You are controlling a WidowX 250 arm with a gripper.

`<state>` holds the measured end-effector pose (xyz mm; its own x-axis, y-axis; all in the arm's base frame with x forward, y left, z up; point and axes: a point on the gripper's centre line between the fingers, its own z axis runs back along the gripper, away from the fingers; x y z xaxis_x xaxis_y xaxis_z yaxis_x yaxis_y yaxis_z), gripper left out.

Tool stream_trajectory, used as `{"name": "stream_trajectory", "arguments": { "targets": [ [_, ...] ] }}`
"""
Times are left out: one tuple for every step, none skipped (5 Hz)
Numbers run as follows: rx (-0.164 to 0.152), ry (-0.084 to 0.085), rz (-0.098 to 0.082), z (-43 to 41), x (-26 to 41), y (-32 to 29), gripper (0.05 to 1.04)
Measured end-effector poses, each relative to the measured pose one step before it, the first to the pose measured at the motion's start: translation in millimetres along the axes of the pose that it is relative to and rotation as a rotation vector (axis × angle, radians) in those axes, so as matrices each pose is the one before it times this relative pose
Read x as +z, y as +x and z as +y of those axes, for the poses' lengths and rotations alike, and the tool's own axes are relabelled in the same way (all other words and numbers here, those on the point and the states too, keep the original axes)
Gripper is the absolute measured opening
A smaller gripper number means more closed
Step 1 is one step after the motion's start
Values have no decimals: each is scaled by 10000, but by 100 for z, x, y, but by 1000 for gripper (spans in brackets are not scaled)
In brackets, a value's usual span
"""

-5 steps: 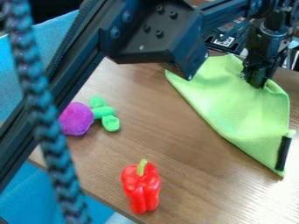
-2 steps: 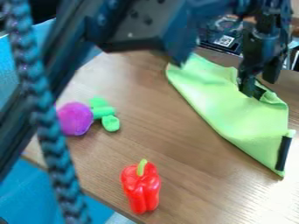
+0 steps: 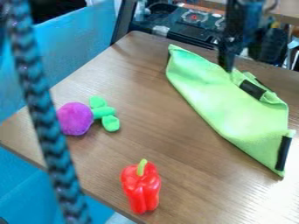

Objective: Fold the cloth from bottom left to top right

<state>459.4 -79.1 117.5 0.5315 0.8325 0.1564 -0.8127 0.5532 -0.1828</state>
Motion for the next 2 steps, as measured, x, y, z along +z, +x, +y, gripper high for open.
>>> {"name": "stream_trajectory", "arguments": {
  "targets": [
    [-958,299,-478,2461,3074,-81,1000],
    [-1211,670,-344,1207,1793,-1326,1000]
  ]
}}
